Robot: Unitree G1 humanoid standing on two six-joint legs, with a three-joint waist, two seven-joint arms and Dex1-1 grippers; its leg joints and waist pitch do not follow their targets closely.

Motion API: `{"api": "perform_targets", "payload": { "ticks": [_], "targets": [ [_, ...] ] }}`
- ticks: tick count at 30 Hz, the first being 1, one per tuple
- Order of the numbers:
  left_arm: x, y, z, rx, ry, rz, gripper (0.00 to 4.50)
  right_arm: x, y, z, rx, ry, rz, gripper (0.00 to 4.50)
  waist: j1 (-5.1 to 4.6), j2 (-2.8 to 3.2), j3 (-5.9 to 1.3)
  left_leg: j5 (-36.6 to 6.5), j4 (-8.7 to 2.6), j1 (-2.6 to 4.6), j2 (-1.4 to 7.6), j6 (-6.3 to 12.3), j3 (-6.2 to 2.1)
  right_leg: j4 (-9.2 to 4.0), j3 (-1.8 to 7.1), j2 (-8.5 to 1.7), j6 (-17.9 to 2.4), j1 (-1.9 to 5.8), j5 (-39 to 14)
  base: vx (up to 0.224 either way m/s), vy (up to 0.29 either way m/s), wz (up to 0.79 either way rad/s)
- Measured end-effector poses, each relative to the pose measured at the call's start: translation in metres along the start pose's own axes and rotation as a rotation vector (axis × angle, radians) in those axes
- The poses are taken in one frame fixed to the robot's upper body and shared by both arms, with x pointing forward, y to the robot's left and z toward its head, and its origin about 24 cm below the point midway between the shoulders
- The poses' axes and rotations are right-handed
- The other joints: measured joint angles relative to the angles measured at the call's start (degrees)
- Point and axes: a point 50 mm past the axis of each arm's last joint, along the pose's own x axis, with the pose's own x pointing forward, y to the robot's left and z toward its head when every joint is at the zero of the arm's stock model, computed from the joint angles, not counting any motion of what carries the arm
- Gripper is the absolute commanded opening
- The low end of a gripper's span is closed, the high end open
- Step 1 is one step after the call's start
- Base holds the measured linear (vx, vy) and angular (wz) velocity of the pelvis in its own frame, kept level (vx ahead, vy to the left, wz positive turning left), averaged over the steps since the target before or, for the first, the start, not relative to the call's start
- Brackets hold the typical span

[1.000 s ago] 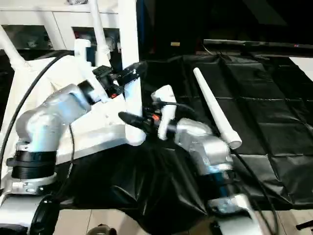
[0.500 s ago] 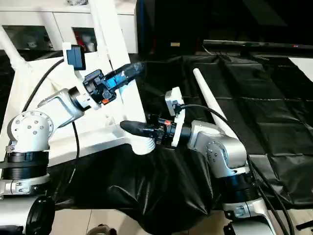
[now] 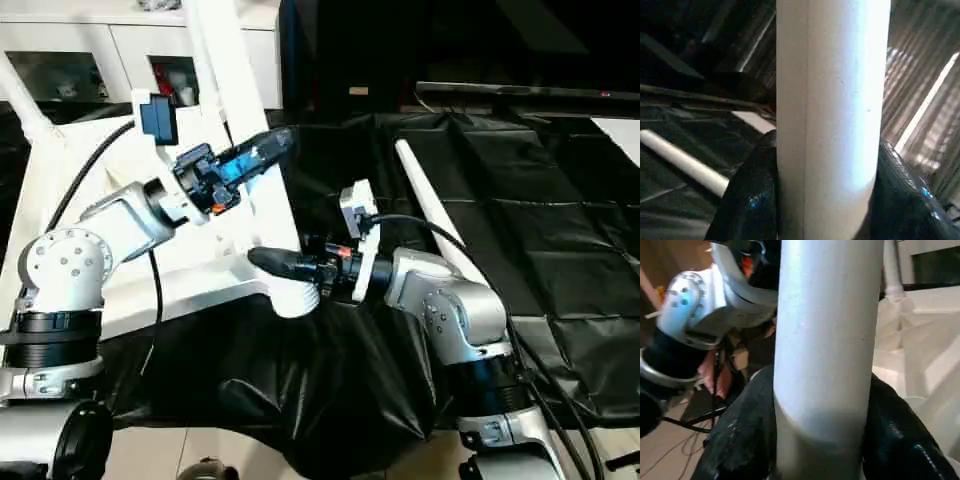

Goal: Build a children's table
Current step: Pick table leg

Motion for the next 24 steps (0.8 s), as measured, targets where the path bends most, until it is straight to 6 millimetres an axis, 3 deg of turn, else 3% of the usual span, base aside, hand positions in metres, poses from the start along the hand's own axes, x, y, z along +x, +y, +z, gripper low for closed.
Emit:
{"api": "perform_targets", "payload": {
  "ticks": [4,12,24],
  "targets": [
    [-0.002,0.007,-0.002,0.127,0.101,0.13,1.83,0.0,-0.006,0.002,-0.019,0.026,-0.069,3.04,-0.03,-0.02,0.0,0.0,0.0,0.0,0.0,0.0,-0.01,0.0,0.0,0.0,0.0,0.0,0.0,0.0,0.0,0.0],
    [0.0,0.011,-0.005,0.172,0.146,0.227,1.83,0.002,-0.009,0.007,-0.051,0.051,-0.103,3.05,0.05,-0.03,0.0,0.0,0.0,-0.02,0.0,0.0,0.0,0.0,0.0,0.0,0.0,-0.01,0.0,0.0,0.0,0.0],
    [0.009,0.009,-0.004,0.23,0.157,0.266,1.83,0.01,-0.016,-0.002,-0.033,0.131,-0.197,3.05,-0.04,-0.03,0.0,0.0,0.0,-0.02,0.0,0.0,0.0,0.01,0.0,0.0,0.0,-0.01,0.0,0.0,0.0,0.0]
  ]
}}
